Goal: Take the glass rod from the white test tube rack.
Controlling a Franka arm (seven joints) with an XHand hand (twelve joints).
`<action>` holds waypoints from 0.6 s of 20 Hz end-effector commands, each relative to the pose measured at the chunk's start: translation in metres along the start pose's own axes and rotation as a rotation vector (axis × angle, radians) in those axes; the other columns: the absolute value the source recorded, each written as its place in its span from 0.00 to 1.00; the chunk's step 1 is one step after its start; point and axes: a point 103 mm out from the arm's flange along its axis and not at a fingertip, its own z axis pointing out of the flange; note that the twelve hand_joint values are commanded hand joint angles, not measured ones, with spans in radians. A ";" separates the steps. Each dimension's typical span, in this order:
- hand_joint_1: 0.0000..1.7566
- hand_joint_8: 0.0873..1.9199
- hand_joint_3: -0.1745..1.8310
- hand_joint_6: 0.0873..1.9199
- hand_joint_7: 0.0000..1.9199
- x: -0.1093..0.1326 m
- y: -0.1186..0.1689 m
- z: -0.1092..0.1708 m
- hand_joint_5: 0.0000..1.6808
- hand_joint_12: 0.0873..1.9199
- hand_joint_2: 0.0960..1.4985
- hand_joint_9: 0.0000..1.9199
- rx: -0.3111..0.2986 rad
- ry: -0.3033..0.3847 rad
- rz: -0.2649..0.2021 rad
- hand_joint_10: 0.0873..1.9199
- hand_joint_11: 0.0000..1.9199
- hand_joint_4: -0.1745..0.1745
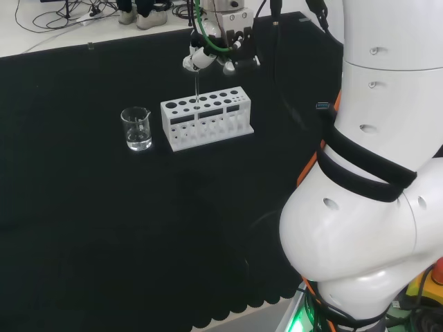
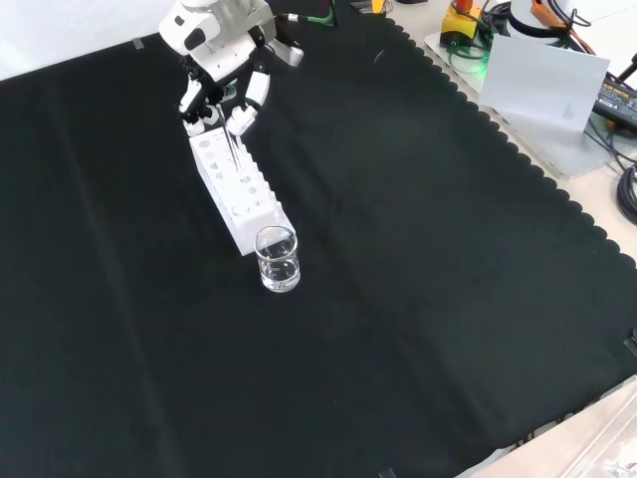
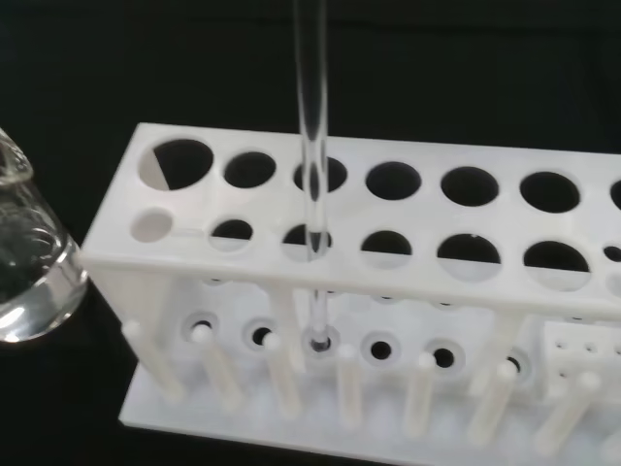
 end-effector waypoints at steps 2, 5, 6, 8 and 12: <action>0.43 0.64 0.28 0.49 0.52 0.013 -0.007 -0.004 0.36 0.49 0.64 0.85 -0.026 0.020 -0.017 0.54 0.99 0.00; 0.47 0.66 0.28 0.49 0.57 0.017 -0.009 -0.005 0.42 0.48 0.64 0.89 -0.044 0.036 -0.020 0.51 1.00 0.00; 0.51 0.67 0.29 0.49 0.58 0.017 -0.009 -0.005 0.45 0.47 0.63 0.89 -0.054 0.047 -0.019 0.50 1.00 0.00; 0.60 0.68 0.22 0.54 0.61 0.021 -0.009 -0.006 0.51 0.45 0.67 0.90 -0.087 0.077 -0.034 0.47 1.00 0.00; 0.68 0.65 0.28 0.53 0.62 0.031 -0.011 -0.016 0.58 0.36 0.59 0.87 -0.198 0.059 -0.018 0.49 0.96 0.00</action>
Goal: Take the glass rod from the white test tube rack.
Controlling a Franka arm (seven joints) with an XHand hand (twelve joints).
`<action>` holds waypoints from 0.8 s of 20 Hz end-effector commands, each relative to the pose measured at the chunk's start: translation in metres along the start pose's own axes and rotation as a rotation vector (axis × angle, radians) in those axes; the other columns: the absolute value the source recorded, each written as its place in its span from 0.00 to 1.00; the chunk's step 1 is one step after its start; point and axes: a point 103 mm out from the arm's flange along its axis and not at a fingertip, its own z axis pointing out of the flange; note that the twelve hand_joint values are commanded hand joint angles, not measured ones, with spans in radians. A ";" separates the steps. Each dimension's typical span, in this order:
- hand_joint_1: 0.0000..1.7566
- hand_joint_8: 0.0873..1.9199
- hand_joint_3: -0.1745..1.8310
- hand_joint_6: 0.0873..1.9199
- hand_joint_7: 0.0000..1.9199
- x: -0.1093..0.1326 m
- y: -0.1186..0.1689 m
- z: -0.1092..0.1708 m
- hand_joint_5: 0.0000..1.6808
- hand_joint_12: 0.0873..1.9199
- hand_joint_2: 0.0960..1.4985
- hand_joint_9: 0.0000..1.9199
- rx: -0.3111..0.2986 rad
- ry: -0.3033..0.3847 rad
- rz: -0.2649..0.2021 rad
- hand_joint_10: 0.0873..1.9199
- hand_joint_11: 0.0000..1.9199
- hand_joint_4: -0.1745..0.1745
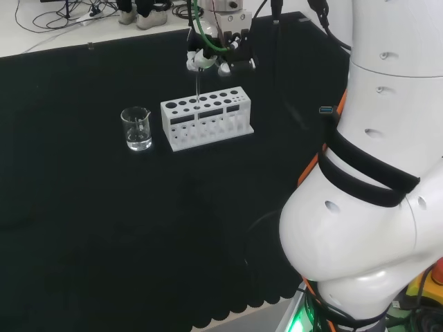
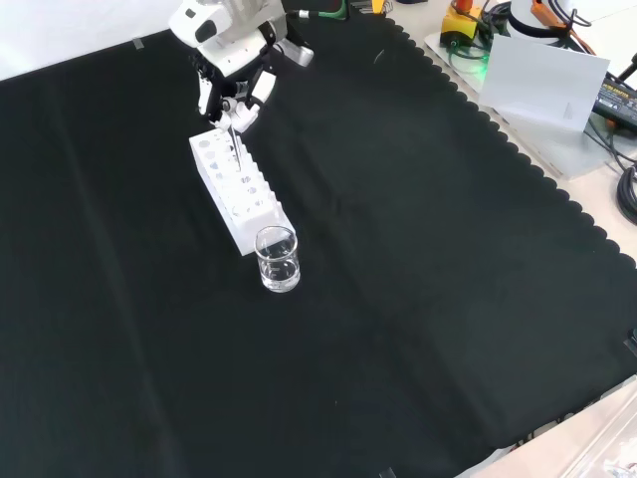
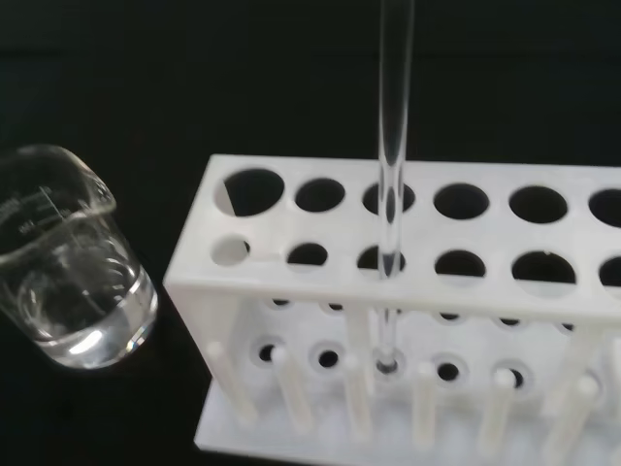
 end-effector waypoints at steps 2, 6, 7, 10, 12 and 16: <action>0.72 0.58 0.45 0.53 0.59 0.020 -0.002 -0.018 0.62 0.35 0.44 0.86 -0.179 -0.020 0.013 0.50 0.92 0.00; 0.74 0.62 0.40 0.30 0.58 0.037 -0.002 -0.036 0.67 0.37 0.47 0.83 -0.197 -0.065 0.004 0.50 0.87 0.00; 0.74 0.62 0.38 0.27 0.58 0.042 -0.003 -0.041 0.68 0.37 0.48 0.83 -0.187 -0.076 0.005 0.49 0.86 0.00; 0.74 0.61 0.33 0.21 0.58 0.052 -0.004 -0.054 0.70 0.37 0.52 0.83 -0.148 -0.103 0.011 0.49 0.86 0.00; 0.74 0.60 0.31 0.20 0.57 0.056 -0.009 -0.065 0.70 0.37 0.53 0.83 -0.140 -0.110 0.013 0.49 0.85 0.00; 0.74 0.60 0.29 0.18 0.57 0.059 -0.022 -0.084 0.71 0.37 0.54 0.83 -0.147 -0.107 0.019 0.48 0.85 0.00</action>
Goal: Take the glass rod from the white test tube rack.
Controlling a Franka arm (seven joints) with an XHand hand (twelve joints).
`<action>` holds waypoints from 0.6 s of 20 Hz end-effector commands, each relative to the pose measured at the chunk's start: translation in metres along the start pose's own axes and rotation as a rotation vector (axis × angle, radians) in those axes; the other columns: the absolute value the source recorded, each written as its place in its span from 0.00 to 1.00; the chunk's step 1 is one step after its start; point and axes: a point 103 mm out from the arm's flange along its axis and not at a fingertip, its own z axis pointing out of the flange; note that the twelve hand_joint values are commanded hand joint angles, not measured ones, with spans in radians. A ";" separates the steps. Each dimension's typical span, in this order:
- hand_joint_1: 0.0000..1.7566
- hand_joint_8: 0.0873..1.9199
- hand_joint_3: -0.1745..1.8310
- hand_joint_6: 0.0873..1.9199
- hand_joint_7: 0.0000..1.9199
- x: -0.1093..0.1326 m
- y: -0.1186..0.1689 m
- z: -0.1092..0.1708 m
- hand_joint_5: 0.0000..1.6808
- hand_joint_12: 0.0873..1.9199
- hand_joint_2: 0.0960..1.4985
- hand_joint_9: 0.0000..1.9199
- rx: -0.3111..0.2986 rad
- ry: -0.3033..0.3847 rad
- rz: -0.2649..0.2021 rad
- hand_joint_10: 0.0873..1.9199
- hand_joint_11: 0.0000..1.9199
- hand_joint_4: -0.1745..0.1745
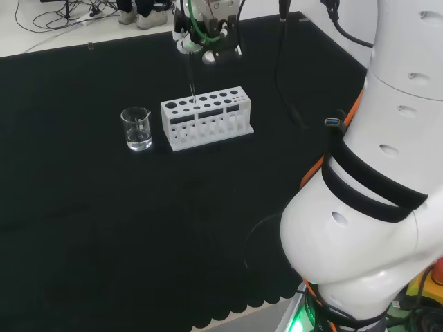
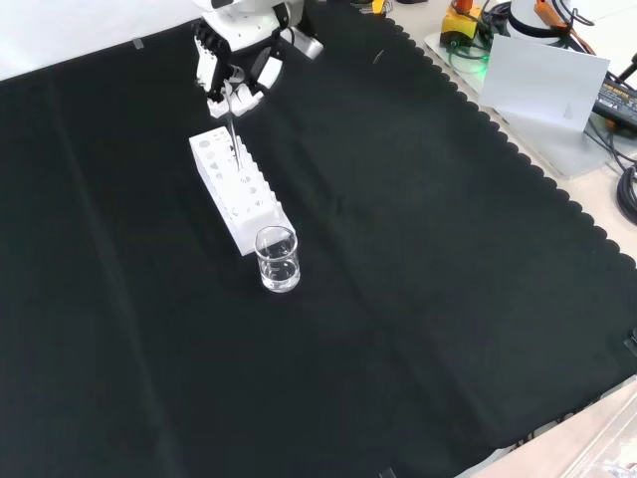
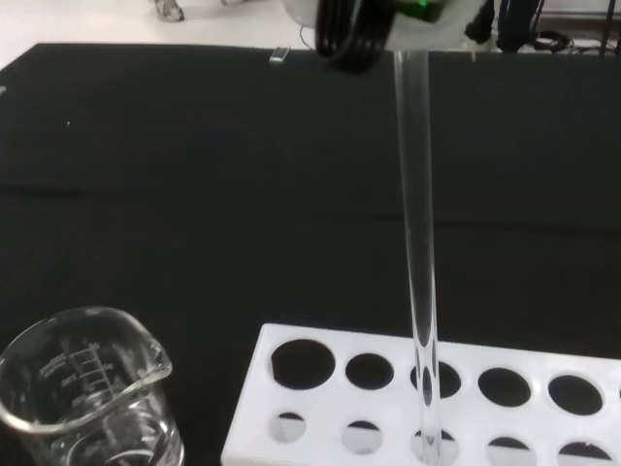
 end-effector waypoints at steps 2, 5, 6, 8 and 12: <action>0.74 0.60 0.28 0.17 0.57 0.016 -0.019 -0.049 0.71 0.37 0.55 0.83 0.020 -0.027 0.009 0.48 0.85 0.00; 0.74 0.60 0.28 0.16 0.57 0.013 -0.025 -0.056 0.71 0.37 0.55 0.83 0.017 -0.027 0.022 0.48 0.86 0.00; 0.74 0.60 0.28 0.16 0.57 0.012 -0.026 -0.059 0.71 0.37 0.55 0.83 0.015 -0.029 0.023 0.48 0.86 0.00; 0.74 0.60 0.28 0.16 0.57 0.012 -0.029 -0.066 0.71 0.37 0.55 0.83 0.002 -0.023 0.022 0.48 0.86 0.00; 0.74 0.60 0.27 0.16 0.57 0.008 -0.035 -0.080 0.71 0.37 0.55 0.83 -0.016 -0.017 0.020 0.48 0.86 0.00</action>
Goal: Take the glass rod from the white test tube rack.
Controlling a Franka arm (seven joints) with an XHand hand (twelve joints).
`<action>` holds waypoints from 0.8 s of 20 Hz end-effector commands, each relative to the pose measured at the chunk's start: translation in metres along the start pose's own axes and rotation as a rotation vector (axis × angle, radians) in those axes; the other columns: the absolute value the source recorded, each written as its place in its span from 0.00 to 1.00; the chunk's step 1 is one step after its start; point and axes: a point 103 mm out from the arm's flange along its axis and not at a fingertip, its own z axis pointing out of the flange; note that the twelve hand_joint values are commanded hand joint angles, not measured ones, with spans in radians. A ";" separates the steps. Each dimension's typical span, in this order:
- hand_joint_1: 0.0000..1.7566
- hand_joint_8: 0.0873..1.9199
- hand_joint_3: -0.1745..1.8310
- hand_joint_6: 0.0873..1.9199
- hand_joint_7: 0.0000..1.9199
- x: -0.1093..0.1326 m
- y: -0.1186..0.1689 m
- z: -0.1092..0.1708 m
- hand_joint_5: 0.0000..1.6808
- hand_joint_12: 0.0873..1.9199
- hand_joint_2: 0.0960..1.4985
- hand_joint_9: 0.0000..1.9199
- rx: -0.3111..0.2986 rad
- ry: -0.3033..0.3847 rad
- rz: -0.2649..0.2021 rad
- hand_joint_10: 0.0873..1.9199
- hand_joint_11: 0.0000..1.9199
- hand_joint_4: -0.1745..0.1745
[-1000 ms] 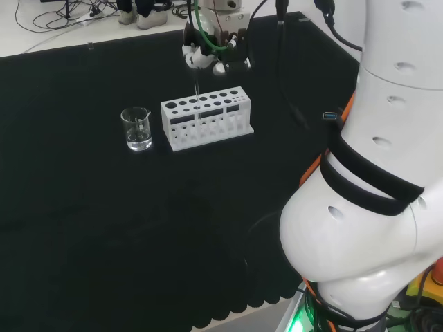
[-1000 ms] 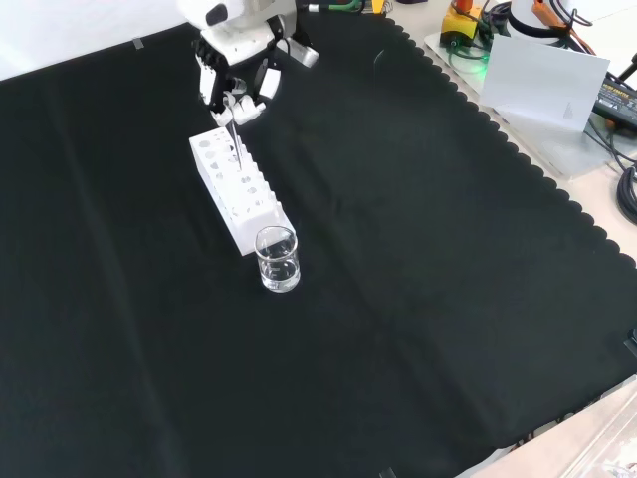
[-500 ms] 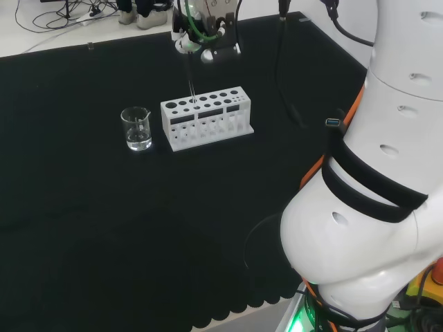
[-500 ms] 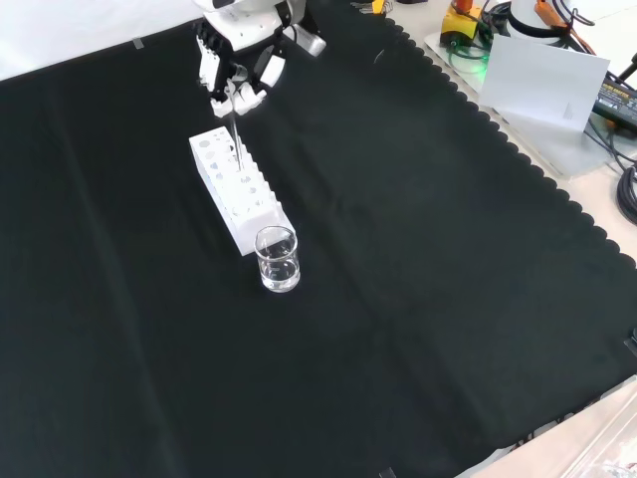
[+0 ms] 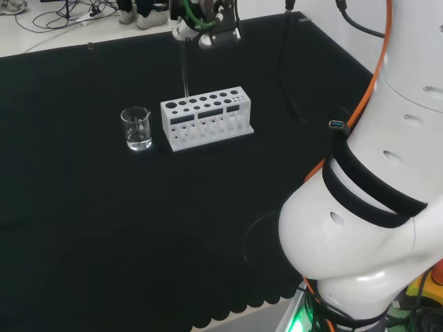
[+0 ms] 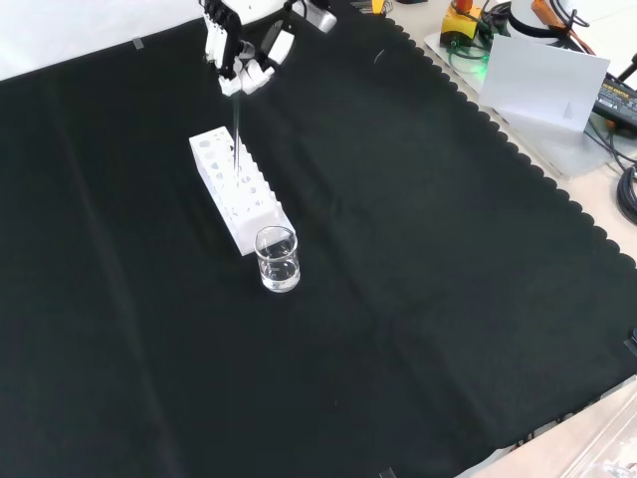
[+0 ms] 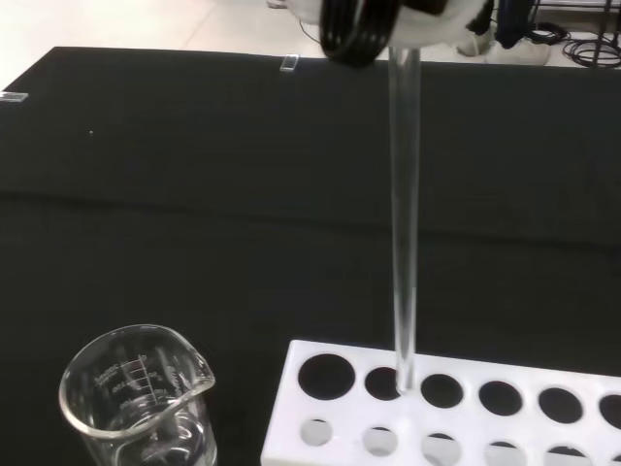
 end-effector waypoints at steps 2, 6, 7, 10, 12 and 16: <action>0.74 0.60 0.27 0.16 0.57 -0.005 -0.020 -0.044 0.72 0.37 0.55 0.83 -0.031 -0.019 0.017 0.48 0.86 0.00; 0.74 0.60 0.27 0.16 0.57 -0.005 -0.024 -0.049 0.72 0.37 0.56 0.83 -0.041 -0.019 0.010 0.48 0.86 0.00; 0.74 0.60 0.27 0.16 0.57 -0.005 -0.026 -0.049 0.72 0.37 0.56 0.83 -0.044 -0.016 0.009 0.48 0.86 0.00; 0.74 0.60 0.27 0.15 0.57 -0.004 -0.028 -0.048 0.72 0.37 0.56 0.83 -0.046 -0.014 0.005 0.48 0.86 0.00; 0.74 0.60 0.27 0.15 0.57 -0.003 -0.029 -0.048 0.72 0.37 0.56 0.83 -0.049 -0.010 -0.002 0.48 0.86 0.00; 0.74 0.60 0.27 0.15 0.57 0.002 -0.034 -0.047 0.72 0.37 0.56 0.83 -0.052 -0.009 -0.016 0.48 0.86 0.00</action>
